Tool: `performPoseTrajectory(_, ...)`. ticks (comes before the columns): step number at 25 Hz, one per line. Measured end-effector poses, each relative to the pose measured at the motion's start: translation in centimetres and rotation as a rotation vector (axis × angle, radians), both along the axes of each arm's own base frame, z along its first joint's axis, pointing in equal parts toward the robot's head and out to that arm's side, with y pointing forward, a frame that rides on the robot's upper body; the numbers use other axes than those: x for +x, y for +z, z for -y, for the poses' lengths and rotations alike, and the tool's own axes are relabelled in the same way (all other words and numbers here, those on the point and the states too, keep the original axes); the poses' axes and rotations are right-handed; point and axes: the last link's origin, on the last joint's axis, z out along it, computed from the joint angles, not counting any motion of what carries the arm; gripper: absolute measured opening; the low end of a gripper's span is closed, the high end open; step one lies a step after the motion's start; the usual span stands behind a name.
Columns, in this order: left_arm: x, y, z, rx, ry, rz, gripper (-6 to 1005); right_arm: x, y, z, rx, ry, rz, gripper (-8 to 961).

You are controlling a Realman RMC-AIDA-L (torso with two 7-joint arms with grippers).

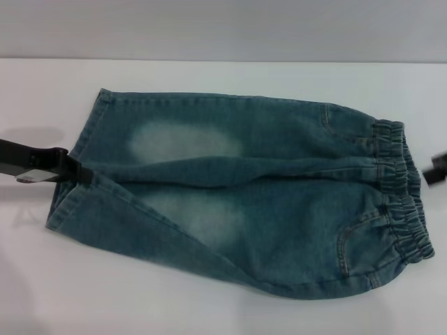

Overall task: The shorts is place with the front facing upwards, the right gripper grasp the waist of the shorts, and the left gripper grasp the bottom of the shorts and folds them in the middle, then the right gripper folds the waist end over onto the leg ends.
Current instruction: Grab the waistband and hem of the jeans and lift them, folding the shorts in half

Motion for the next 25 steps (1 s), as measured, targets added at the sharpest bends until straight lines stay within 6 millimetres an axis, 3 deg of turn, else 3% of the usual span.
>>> performPoseTrajectory(14, 0.7, -0.4, -0.4, 0.000, -0.039, 0.000, 58, 1.6, -4.1, 0.8, -0.170, -0.007, 0.305, 566)
performPoseTrajectory(25, 0.7, -0.7, -0.2, -0.006, -0.036, 0.005, 60, 1.7, -6.2, 0.9, -0.213, 0.010, 0.380, 567)
